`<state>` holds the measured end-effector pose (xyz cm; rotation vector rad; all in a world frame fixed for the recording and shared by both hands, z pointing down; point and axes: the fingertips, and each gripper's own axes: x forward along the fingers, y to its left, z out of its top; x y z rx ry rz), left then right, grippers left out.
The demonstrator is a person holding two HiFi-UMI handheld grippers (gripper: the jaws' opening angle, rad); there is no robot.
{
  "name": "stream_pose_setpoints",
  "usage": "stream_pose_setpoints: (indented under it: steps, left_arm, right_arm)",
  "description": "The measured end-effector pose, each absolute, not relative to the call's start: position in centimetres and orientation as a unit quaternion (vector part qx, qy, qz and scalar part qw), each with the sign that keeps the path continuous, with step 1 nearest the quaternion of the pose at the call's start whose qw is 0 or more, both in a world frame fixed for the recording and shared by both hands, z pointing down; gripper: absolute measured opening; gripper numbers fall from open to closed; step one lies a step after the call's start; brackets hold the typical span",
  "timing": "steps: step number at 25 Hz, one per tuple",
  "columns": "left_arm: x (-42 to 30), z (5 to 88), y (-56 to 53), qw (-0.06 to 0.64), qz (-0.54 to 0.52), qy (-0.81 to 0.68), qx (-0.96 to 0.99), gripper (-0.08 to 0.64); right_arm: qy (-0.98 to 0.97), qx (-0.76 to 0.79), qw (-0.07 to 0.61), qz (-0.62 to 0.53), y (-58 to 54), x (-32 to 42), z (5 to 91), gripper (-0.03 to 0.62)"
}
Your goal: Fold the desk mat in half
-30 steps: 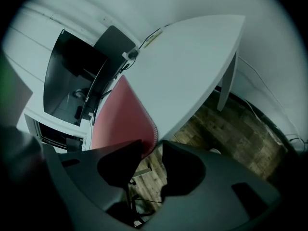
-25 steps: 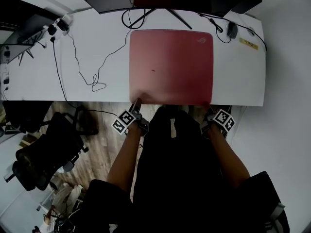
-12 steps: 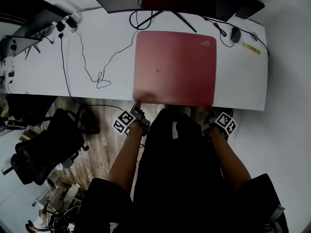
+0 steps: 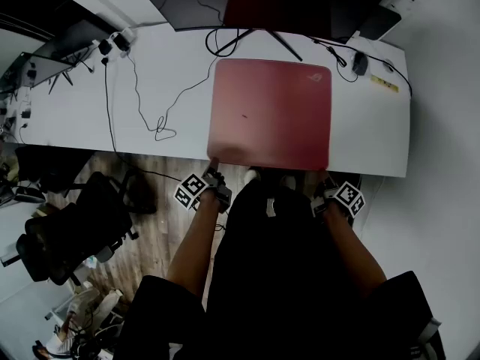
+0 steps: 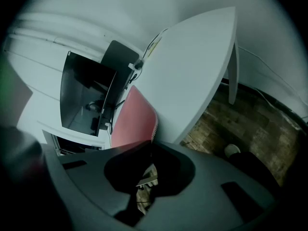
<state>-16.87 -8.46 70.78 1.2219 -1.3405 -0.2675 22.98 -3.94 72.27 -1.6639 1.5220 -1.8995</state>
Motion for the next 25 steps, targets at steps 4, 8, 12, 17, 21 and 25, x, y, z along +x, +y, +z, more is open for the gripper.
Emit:
stream_pose_setpoints:
  steps: [4,8,12,17,21,25]
  left_arm:
    - [-16.7,70.0,-8.4,0.612,-0.119,-0.573,0.531,0.031]
    - [-16.2,69.0,-8.8,0.609,-0.107,-0.568,0.543,0.031]
    - [-16.1,68.1,-9.3,0.607,-0.117,-0.567,0.545,0.031]
    - [-16.6,67.2,-9.5,0.6,-0.144,-0.575,0.537,0.031]
    - [-16.0,66.2,-9.9,0.586,-0.133,-0.577,0.553,0.031]
    - [-16.2,65.5,-10.5,0.584,-0.158,-0.582,0.543,0.031]
  right_arm:
    - [0.526,-0.547,0.105,-0.643,-4.1,22.9,71.6,0.014]
    - [0.535,-0.534,0.112,-0.645,-4.4,23.1,70.9,0.014]
    - [0.539,-0.525,0.131,-0.646,-4.7,23.1,70.2,0.014]
    - [0.547,-0.515,0.151,-0.642,-5.6,23.6,69.3,0.014]
    - [0.558,-0.503,0.153,-0.642,-6.1,23.7,68.6,0.014]
    - [0.564,-0.493,0.163,-0.642,-6.7,24.1,67.9,0.014]
